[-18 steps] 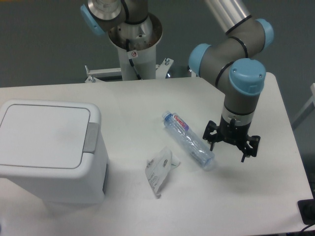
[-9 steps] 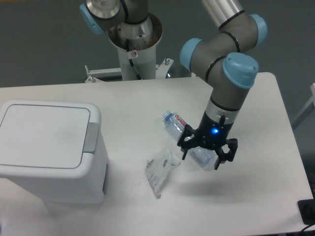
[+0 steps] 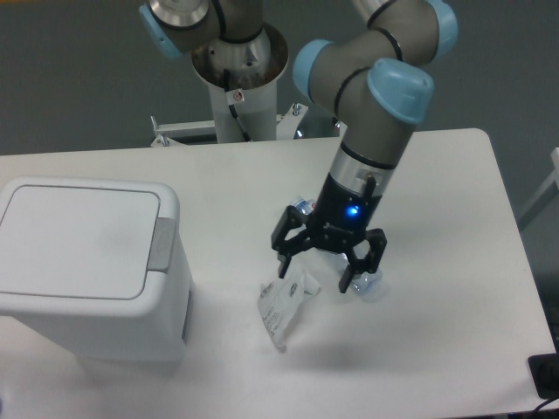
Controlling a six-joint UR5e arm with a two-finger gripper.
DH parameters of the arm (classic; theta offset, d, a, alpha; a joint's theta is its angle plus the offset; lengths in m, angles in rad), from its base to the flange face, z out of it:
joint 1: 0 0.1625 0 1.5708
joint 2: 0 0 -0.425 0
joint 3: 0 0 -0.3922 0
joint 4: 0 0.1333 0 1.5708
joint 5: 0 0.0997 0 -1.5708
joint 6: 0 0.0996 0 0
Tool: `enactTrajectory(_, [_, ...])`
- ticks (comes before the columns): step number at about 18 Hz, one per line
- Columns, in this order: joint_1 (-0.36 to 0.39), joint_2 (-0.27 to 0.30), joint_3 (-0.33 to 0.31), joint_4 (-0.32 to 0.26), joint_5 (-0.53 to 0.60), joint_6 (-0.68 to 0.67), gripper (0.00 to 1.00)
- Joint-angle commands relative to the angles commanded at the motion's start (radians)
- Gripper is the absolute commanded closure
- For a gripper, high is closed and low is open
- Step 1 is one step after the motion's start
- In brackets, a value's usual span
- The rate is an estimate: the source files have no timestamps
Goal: Open the trash can
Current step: 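Swing the gripper over to the white trash can lid, then press the gripper on the lid edge to flip it open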
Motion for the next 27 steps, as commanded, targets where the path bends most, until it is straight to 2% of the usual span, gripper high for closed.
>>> enactTrajectory(5, [-0.025, 0.018, 0.018, 0.002, -0.048, -0.06, 0.0])
enactTrajectory(13, [-0.132, 0.07, 0.011, 0.003, -0.046, -0.13, 0.0])
enactTrajectory(27, [-0.155, 0.075, -0.038, 0.012, -0.032, -0.127, 0.0])
